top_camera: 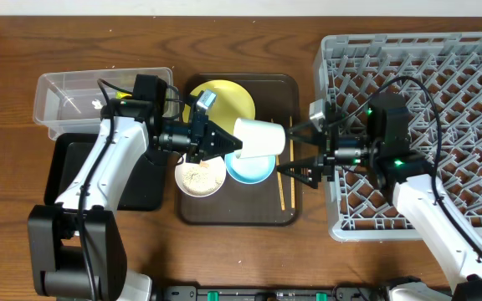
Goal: Sort waste into correct bins and load items into the dishwasher rack
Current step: 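Lift the cup and hand it from the left gripper to the right gripper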
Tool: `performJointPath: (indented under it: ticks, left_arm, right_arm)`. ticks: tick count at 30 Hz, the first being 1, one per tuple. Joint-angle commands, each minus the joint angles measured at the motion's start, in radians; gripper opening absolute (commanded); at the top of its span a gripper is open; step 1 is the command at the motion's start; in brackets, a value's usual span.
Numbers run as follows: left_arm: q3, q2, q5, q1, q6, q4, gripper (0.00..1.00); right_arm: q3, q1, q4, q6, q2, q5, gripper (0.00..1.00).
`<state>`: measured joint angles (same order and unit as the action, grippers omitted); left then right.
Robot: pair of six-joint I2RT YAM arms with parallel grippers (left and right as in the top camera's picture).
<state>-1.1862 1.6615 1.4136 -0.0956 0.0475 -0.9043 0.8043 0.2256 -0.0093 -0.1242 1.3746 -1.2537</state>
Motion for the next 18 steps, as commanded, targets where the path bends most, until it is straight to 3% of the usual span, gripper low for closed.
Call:
performJointPath:
  ticks: [1, 18]
  left_arm:
    - [0.004, 0.005, 0.088, -0.002, -0.018, -0.003, 0.06]
    - [0.004, 0.005, 0.09, -0.063, -0.018, -0.04, 0.06]
  right_arm:
    - [0.018, 0.023, 0.032, -0.004, 0.005, -0.037, 0.92]
    - [0.018, 0.049, 0.212, -0.004, 0.005, 0.0, 0.88]
